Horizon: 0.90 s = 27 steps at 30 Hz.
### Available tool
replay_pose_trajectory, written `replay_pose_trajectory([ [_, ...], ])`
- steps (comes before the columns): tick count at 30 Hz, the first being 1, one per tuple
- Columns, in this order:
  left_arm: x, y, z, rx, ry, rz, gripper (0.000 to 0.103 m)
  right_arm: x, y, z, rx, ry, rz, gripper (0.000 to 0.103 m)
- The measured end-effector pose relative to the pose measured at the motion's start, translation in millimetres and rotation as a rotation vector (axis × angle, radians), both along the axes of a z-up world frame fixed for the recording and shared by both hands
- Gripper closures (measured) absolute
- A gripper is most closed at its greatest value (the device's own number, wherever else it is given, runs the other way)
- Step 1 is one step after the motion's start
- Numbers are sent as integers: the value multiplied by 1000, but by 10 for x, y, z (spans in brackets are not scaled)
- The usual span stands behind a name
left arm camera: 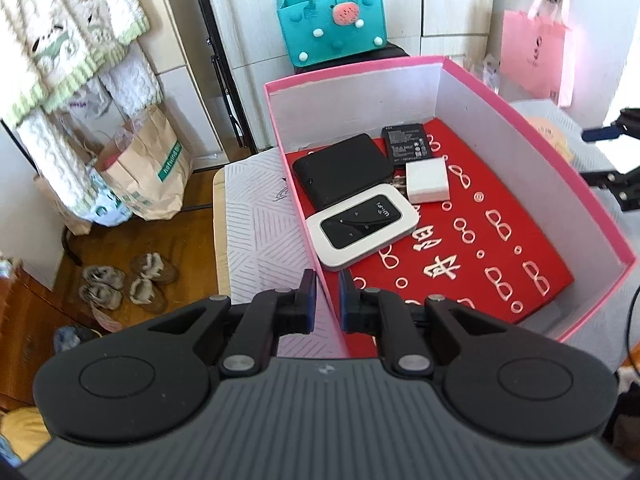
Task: Organize rigid objects
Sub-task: 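Move the right gripper back over the beige phone stand, then grasp the beige phone stand with the right gripper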
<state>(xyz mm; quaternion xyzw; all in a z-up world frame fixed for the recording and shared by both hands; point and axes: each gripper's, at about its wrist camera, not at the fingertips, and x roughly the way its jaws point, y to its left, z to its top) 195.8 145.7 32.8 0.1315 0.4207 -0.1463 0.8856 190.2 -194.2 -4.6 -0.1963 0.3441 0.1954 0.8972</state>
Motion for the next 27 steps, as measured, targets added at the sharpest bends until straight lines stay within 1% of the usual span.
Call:
replay_pose_trajectory([
  [3,-14,-41,6,33,-3,-12,92,92,54,-114,-48,-10,13,32],
  [5,-14,-50,9,43,-2,-17,92,161,65,-166,-60,-13,2,31],
  [7,-22,-51,11,49,-3,-21,92,229,46,-197,-43,-4,-8,29],
  [9,-30,-52,10,50,-3,-22,92,289,12,-225,-3,19,-6,28],
  [10,-31,-51,9,49,-4,-22,92,307,-2,-236,16,29,-8,30],
  [12,-28,-54,8,46,-3,-21,92,307,-5,-256,37,50,-1,36],
  [14,-31,-55,8,39,-1,-19,92,305,20,-280,32,99,-7,63],
  [16,-31,-52,11,36,0,-21,92,267,34,-273,37,98,-21,67],
  [20,-25,-42,18,32,1,-21,92,203,10,-217,72,91,-51,67],
  [23,-23,-38,21,31,2,-21,92,151,-15,-119,102,71,-76,67],
  [27,-20,-30,27,30,1,-24,92,69,6,38,116,23,-78,67],
])
